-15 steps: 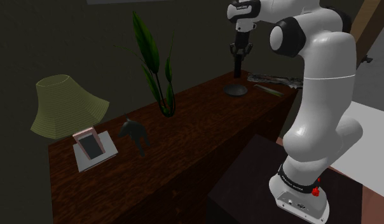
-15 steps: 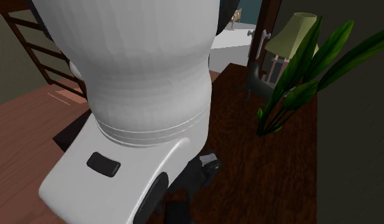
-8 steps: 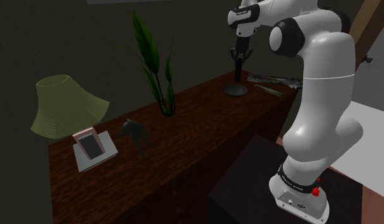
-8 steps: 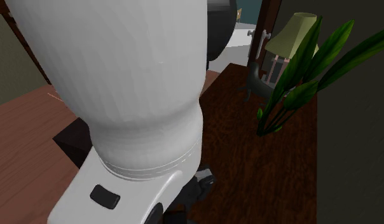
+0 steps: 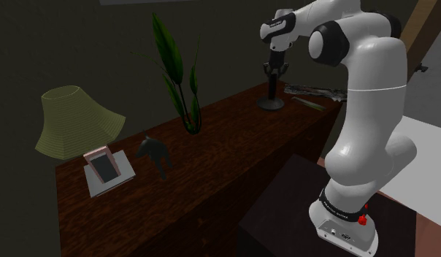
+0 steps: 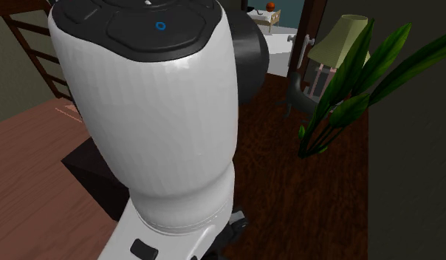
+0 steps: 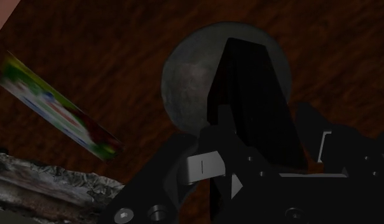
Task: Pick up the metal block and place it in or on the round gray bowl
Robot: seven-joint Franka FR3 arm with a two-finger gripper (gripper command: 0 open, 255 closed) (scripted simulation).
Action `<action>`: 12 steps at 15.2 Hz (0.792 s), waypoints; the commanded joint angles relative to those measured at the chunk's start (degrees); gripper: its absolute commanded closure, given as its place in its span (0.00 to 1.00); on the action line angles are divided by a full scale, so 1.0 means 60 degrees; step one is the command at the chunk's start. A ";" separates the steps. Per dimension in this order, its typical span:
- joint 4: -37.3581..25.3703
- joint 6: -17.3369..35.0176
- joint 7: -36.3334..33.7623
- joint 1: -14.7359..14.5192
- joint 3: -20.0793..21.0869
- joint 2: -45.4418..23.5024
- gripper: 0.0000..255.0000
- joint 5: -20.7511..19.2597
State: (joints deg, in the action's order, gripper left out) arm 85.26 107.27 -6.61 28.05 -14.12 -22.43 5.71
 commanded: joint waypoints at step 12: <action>0.0799 0.1055 0.0071 -0.0001 0.0037 -0.0250 1.00 0.0085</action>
State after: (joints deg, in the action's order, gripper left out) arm 90.03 113.53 -6.18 28.05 -13.89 -23.96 6.21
